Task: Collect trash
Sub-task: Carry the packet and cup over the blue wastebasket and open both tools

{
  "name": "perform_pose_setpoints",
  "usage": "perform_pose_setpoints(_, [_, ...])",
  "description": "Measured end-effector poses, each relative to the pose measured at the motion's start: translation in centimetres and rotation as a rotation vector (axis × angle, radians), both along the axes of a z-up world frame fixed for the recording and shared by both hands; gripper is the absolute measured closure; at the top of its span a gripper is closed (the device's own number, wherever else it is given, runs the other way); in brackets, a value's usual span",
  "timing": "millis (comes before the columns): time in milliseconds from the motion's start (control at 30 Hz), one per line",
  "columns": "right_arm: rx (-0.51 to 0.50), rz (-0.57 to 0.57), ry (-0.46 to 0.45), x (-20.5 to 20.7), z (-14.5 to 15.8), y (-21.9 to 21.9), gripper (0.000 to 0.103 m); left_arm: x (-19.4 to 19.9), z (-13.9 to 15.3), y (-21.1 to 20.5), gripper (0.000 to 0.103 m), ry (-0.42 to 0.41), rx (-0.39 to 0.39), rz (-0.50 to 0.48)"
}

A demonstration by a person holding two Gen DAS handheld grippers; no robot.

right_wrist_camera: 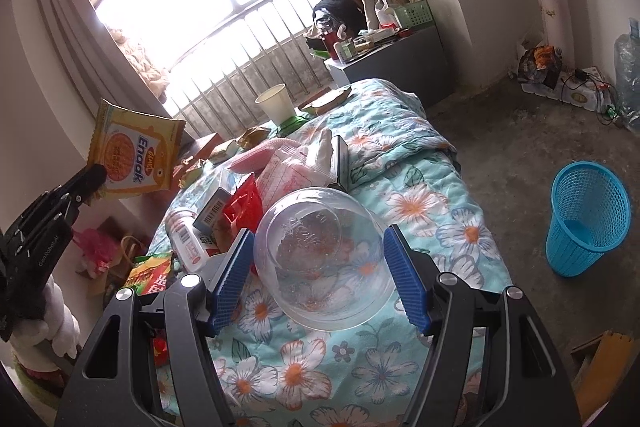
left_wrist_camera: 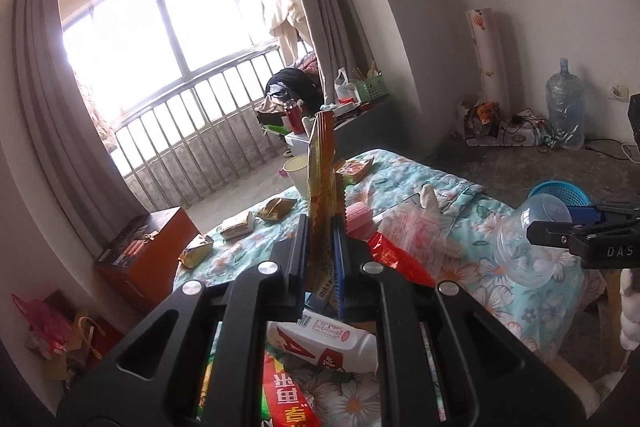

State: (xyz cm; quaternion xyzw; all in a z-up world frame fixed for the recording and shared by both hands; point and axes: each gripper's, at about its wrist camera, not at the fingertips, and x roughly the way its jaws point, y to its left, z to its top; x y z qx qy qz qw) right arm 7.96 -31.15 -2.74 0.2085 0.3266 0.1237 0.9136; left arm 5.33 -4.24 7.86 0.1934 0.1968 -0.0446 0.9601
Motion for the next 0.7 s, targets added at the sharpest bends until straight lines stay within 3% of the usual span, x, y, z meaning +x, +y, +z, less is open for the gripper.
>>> perform_pose_setpoints(400, [0.061,-0.059,-0.030,-1.4,-0.1,-3.6,0.038,0.3,0.4,-2.9,0.093,0.030,-0.019,-0.040])
perform_pose_setpoints(700, [0.090,-0.185,-0.048,-2.4,-0.1,-8.5,0.038,3.4,0.5,-8.5,0.093,0.098,-0.082,-0.183])
